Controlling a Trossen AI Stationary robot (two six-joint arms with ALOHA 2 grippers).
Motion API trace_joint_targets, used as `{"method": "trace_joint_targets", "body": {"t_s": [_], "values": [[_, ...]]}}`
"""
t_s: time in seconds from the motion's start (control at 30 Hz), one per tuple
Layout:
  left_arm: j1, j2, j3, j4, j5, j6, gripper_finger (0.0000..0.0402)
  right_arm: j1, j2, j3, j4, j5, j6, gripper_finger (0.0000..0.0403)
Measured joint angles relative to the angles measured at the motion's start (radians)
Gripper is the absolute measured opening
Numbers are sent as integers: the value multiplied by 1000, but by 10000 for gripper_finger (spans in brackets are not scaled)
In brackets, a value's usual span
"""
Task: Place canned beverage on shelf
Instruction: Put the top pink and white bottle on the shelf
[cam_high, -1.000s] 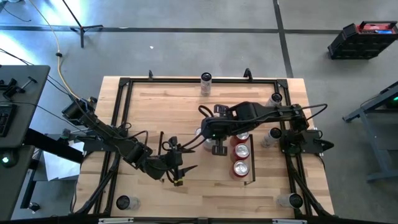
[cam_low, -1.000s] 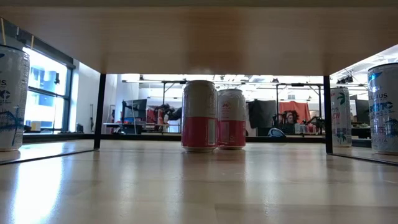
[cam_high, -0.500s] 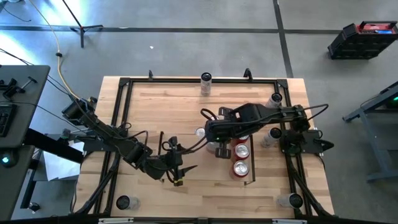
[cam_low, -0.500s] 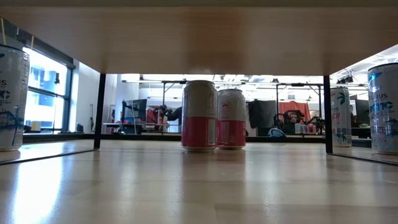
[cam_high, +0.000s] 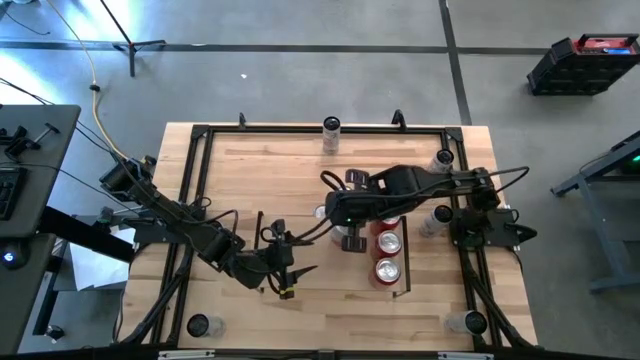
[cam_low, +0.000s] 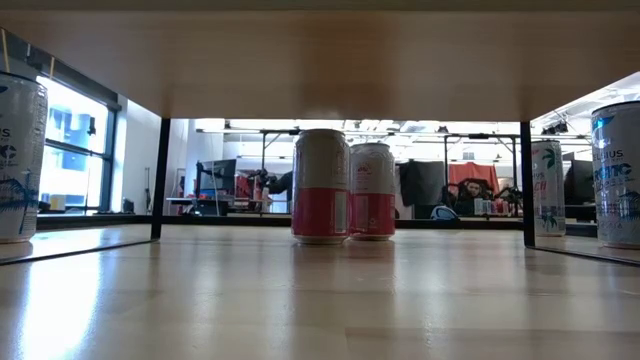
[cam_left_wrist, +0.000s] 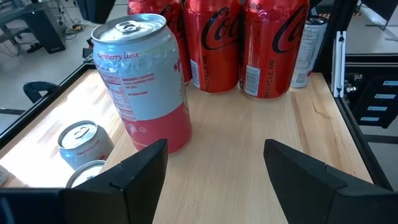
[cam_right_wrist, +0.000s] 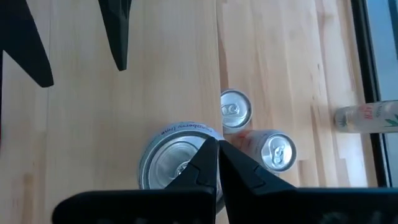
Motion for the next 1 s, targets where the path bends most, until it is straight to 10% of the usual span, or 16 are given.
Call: {"method": "trace_joint_targets", "body": {"t_s": [1.0], "values": [[0, 0, 0, -4, 0, 0, 255, -4, -5, 4, -77, 7, 61, 0]]}}
